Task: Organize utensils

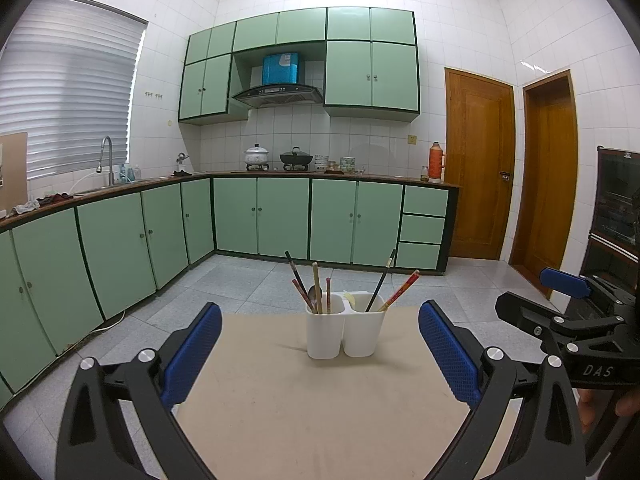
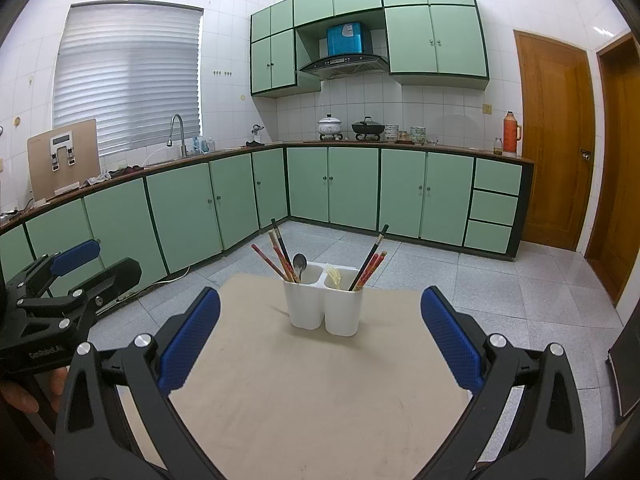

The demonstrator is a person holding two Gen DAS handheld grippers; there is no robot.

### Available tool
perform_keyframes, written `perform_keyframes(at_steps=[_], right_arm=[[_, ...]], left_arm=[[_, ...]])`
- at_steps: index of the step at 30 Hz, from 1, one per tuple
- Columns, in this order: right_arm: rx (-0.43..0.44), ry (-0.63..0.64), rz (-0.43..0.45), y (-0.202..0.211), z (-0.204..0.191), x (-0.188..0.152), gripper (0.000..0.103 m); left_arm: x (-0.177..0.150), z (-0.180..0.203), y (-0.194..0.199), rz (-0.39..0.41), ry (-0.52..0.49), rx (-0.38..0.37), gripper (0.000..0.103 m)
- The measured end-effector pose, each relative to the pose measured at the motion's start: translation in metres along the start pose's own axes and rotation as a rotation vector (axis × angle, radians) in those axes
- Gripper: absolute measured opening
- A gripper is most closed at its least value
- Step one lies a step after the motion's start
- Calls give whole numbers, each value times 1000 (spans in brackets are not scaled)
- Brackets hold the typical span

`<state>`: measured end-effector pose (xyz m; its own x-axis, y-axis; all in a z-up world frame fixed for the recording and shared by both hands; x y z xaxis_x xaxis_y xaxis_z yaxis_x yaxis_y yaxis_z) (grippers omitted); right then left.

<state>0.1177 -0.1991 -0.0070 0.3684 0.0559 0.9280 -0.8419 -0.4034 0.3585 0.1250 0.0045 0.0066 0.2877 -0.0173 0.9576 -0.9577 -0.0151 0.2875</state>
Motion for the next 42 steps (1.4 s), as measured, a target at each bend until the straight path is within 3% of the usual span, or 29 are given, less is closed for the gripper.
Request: perform_keyframes(at_steps=[42], right_arm=[[-3,4,-7,-1,4,-4,97]], left_arm=[[-7,-10,-3,-18,11,-1,97]])
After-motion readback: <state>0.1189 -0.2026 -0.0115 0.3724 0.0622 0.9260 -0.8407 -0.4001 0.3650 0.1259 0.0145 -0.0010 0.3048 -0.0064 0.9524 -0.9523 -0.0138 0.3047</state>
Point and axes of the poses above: each gripper's, at about its wrist camera, not at the fingertips, and y roughly against the way its jaws point, z to its right, x to its top, the point moved 10 cm from there along -y, roughly the way its jaws point, and after that the axes turned 11 degrees about x, right-handed, at the moved point
